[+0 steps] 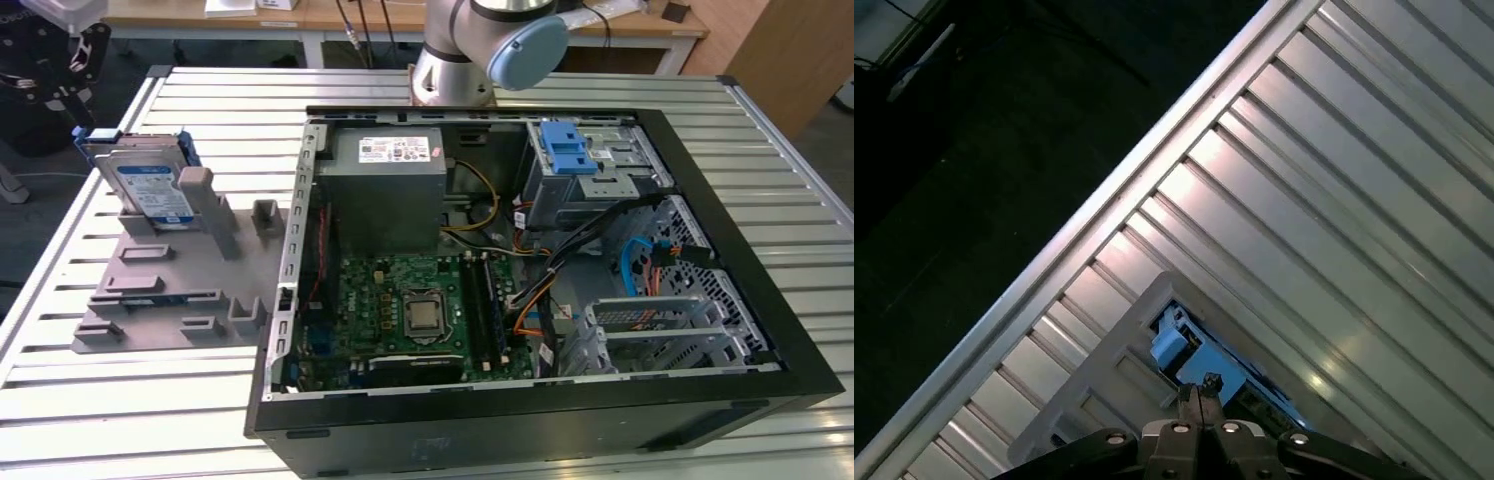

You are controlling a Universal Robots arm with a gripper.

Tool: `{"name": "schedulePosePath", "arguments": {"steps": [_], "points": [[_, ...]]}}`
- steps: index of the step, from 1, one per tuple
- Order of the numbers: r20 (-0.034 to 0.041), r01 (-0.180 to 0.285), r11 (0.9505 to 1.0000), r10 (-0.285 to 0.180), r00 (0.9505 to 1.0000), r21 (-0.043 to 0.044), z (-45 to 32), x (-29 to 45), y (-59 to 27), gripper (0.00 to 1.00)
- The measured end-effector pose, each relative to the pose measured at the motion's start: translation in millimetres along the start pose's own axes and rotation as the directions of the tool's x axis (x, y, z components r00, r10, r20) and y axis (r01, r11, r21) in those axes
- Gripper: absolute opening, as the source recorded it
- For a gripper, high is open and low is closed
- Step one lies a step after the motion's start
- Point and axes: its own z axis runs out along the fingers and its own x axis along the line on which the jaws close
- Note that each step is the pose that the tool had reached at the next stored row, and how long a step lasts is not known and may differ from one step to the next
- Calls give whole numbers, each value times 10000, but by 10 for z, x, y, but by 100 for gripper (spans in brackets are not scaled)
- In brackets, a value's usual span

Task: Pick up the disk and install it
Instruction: 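Pick up the disk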

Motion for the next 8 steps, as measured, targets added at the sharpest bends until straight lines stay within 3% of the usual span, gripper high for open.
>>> {"name": "schedulePosePath", "arguments": {"steps": [8], "points": [[-30, 706, 9975, -706, 9975, -17, 3, 0, 0, 11]]}}
